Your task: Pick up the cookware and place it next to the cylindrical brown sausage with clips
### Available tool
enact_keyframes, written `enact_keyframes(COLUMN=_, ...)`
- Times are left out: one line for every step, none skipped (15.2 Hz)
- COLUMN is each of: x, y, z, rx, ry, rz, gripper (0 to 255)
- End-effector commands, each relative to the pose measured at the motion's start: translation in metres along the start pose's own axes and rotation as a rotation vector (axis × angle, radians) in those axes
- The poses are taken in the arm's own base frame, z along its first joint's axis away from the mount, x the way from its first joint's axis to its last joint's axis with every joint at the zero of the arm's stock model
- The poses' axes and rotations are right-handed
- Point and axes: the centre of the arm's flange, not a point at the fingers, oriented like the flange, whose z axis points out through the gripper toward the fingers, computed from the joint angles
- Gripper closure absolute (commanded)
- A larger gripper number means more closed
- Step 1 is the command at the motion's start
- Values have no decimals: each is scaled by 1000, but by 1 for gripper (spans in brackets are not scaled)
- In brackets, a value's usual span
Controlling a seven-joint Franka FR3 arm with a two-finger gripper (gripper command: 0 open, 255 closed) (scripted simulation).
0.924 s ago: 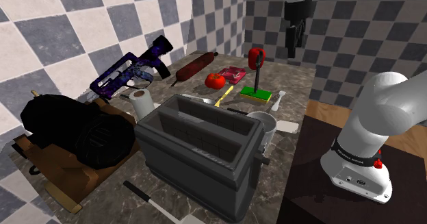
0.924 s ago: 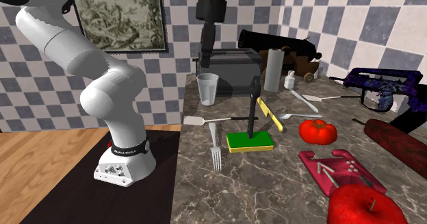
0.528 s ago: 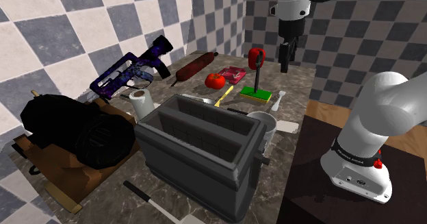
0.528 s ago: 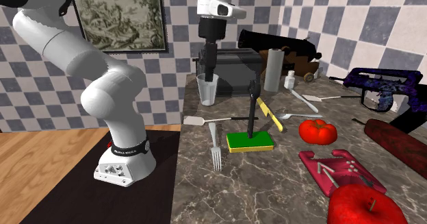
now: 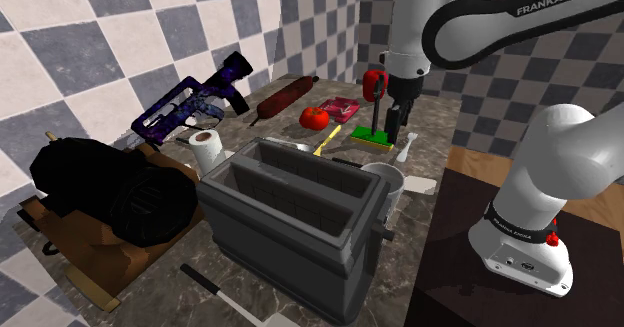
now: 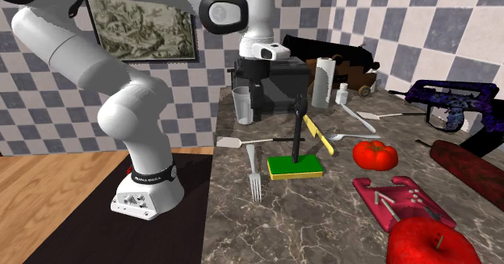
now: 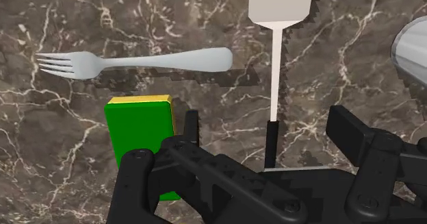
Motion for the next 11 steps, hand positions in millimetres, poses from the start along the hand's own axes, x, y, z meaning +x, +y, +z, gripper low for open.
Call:
enact_keyframes(x=2, y=-10, z=22, rx=11, ry=27, rz=-4, gripper=0)
enact_keyframes(x=5, y=-16, z=33, rx=16, ry=38, rz=-6, gripper=0)
enact_keyframes(x=7, y=-22, z=44, rx=21, ry=50, rz=-8, gripper=0)
enact_keyframes(x=10, y=-28, z=54, rx=26, ry=61, rz=-11, gripper=0)
enact_keyframes(x=12, y=-34, z=64, rx=31, ry=72, rz=-13, gripper=0)
enact_keyframes(x=13, y=-34, z=69, rx=31, ry=72, rz=-13, gripper=0)
enact_keyframes(x=13, y=-34, z=74, rx=31, ry=72, rz=-13, gripper=0)
enact_keyframes(x=13, y=-34, z=80, rx=31, ry=72, rz=-13, gripper=0)
enact_keyframes(x=14, y=-35, z=85, rx=31, ry=72, rz=-13, gripper=0)
enact_keyframes(x=14, y=-35, z=90, rx=31, ry=72, rz=-13, gripper=0)
enact_keyframes(x=14, y=-35, z=96, rx=31, ry=72, rz=-13, gripper=0)
